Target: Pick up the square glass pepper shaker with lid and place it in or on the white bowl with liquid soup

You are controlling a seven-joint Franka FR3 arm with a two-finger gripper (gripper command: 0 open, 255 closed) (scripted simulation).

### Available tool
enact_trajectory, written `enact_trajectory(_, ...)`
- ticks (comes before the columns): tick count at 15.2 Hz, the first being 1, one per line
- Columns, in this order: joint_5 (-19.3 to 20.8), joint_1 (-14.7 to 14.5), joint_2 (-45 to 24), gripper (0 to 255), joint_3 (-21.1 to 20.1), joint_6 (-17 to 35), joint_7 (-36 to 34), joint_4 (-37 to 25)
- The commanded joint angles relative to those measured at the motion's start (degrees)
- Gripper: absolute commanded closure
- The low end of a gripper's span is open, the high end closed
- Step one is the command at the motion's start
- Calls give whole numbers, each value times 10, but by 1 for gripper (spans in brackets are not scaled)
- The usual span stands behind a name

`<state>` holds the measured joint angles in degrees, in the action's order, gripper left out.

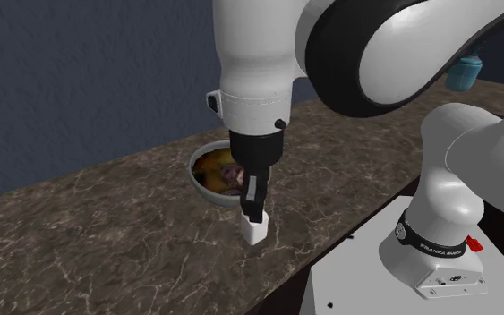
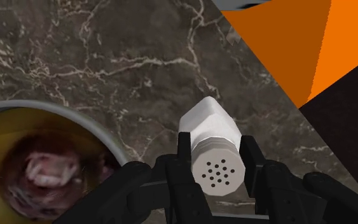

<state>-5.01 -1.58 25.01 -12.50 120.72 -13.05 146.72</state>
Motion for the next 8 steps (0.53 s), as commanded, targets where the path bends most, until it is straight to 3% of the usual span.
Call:
enact_trajectory(1, 1, 1, 7, 255, 3, -18, 2, -11)
enact_trajectory(8, 2, 1, 27, 255, 8, -78, 4, -51)
